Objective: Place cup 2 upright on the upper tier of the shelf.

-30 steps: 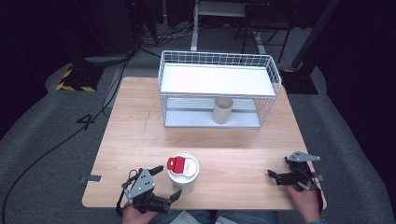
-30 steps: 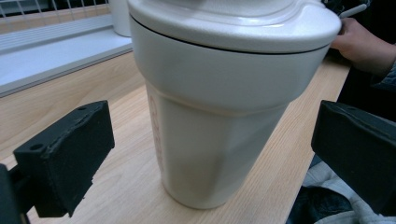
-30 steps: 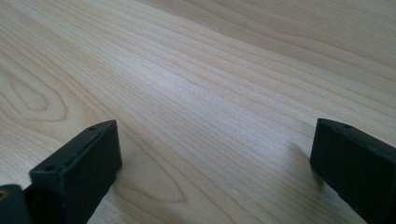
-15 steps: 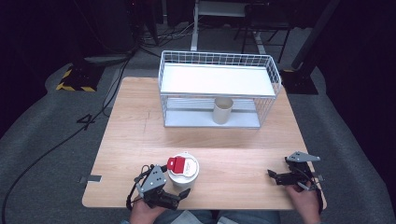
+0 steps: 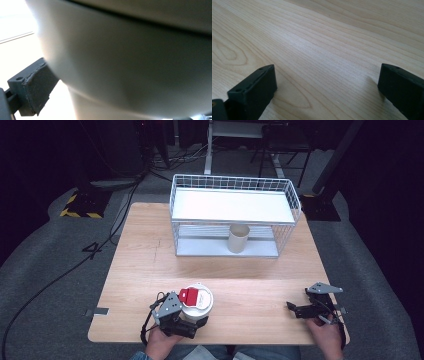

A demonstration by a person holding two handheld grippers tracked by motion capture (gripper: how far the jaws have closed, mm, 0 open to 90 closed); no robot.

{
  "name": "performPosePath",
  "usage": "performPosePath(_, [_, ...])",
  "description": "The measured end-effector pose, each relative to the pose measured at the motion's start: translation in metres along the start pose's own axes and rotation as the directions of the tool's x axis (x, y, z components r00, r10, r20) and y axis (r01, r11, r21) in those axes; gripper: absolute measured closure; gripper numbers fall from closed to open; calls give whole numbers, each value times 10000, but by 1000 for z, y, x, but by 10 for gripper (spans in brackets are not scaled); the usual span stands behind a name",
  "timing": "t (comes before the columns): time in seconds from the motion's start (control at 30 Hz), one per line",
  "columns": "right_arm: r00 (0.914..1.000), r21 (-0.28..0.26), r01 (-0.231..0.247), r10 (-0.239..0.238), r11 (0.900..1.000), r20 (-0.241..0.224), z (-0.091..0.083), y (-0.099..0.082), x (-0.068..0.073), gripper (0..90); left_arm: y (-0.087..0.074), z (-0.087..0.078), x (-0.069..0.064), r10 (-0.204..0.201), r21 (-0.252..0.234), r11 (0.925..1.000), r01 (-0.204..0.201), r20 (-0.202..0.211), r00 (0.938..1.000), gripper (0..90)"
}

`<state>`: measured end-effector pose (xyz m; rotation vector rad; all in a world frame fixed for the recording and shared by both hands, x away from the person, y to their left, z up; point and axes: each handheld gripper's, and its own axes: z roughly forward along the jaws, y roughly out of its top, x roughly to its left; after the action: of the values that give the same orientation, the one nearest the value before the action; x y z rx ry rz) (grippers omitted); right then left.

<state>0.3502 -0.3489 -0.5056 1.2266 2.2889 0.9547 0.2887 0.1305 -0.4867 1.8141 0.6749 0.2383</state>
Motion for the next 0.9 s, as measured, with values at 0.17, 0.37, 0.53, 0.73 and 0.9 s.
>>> performPosePath(0.17, [10000,-2,1,-1,10000,-2,0,0,0,22,0,3,-1,-56,-283,9996,54,-50,10000,0])
performPosePath(0.37, [10000,-1,2,-2,10000,-1,0,0,0,22,-2,1,0,224,-335,9992,-219,135,9997,34])
performPosePath(0.53, [10000,1,0,0,10000,0,0,0,0,22,-4,0,0,390,-425,9984,-382,169,9991,85])
performPosePath(0.73, [10000,2,1,-1,10000,0,0,0,0,22,-4,0,-2,458,-442,9980,-458,-11,9990,90])
performPosePath(0.9, [10000,-1,3,-3,10000,4,0,0,0,22,-3,1,-4,437,-407,9982,-444,-184,9989,93])
